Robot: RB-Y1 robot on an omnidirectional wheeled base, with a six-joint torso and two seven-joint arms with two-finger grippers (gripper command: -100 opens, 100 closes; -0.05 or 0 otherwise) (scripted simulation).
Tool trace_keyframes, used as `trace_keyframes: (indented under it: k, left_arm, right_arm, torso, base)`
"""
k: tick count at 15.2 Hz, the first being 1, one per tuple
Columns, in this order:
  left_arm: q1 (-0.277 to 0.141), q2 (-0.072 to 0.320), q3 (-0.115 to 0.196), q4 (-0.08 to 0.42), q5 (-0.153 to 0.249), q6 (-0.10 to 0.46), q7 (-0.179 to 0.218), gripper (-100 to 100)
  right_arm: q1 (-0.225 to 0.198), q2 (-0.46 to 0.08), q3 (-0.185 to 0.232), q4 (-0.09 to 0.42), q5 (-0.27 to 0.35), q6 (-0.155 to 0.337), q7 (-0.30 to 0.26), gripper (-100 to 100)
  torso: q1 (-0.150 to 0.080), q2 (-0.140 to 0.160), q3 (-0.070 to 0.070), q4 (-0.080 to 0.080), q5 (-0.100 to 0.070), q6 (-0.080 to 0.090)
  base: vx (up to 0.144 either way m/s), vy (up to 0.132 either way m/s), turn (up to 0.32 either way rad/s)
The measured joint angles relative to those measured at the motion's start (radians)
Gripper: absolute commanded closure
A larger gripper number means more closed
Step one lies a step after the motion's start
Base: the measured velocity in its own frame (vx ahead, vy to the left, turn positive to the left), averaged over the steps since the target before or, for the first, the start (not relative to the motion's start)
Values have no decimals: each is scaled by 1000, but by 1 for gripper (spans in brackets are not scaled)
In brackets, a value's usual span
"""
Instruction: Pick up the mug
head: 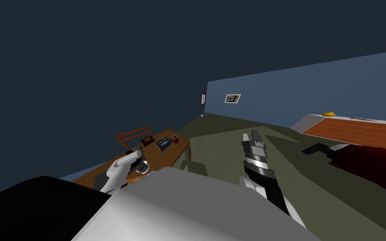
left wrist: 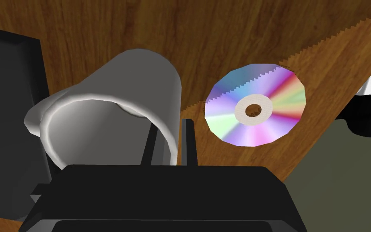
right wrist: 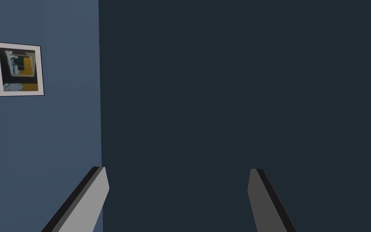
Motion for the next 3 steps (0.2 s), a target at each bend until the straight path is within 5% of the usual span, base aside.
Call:
trace_keyframes:
  k: [3]
  left_arm:
    - [-3,15,9,-17,6,33,4,100]
  right_arm:
    - [0,0,0,0,0,0,0,0]
  torso:
    - [-1,1,1,0,-1,0]
  base:
    - [-16,-16,-20]
